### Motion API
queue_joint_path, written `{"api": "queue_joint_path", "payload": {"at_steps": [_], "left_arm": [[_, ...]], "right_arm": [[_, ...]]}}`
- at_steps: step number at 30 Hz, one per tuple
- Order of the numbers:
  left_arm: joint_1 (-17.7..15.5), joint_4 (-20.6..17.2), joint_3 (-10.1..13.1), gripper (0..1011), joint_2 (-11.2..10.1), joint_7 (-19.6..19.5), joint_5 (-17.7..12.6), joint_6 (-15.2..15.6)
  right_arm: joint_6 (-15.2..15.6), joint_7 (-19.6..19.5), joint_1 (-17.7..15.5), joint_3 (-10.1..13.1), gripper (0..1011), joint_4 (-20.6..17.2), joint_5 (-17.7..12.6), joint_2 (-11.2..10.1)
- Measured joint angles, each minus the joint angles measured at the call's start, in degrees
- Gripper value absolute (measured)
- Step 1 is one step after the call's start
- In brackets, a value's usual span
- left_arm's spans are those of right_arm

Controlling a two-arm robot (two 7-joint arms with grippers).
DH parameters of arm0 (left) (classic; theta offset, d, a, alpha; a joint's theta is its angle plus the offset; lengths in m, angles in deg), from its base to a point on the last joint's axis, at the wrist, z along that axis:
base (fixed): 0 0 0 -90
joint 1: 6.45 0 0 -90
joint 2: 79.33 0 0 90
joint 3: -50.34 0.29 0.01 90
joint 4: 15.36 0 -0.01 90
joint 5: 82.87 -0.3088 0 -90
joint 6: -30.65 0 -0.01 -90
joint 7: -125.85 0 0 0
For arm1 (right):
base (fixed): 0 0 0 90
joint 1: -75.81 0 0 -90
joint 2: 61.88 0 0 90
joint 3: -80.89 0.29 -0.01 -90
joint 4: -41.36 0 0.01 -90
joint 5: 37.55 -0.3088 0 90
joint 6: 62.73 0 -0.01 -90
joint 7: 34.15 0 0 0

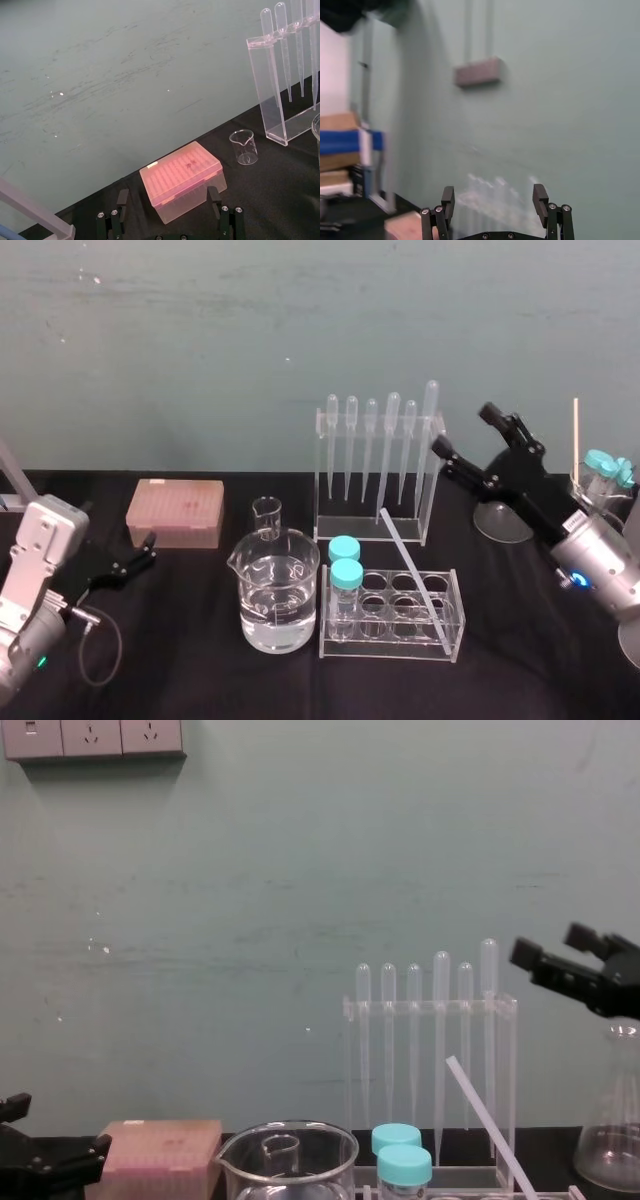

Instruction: Pick up the stirring rod with one hand, then place it down.

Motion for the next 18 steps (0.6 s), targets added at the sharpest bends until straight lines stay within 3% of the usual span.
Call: {"api": "queue_joint_path", "payload": {"at_steps": [1,2,5,8,11,15,18], "left_arm": [[0.0,0.0,0.0,1000,0.0,0.0,0.0,0.0],[0.0,0.0,0.0,1000,0.0,0.0,0.0,0.0],[0.0,0.0,0.0,1000,0.0,0.0,0.0,0.0],[0.0,0.0,0.0,1000,0.0,0.0,0.0,0.0],[0.0,0.0,0.0,1000,0.0,0.0,0.0,0.0],[0.0,0.0,0.0,1000,0.0,0.0,0.0,0.0],[0.0,0.0,0.0,1000,0.0,0.0,0.0,0.0]], "right_arm": [[3.0,-3.5,-1.0,0.7,1003,-0.5,1.0,-0.4],[3.0,-3.5,-1.0,0.7,1003,-0.5,1.0,-0.4],[9.1,-8.4,-3.7,1.6,1003,-1.7,1.9,-1.2],[12.6,-10.6,-5.6,1.9,1003,-2.7,2.2,-1.8],[18.2,-12.8,-7.9,2.2,1003,-3.9,2.3,-2.4],[20.7,-13.7,-8.7,2.4,1003,-4.2,2.3,-2.6],[20.9,-13.9,-8.8,2.4,1003,-4.3,2.3,-2.6]]}}
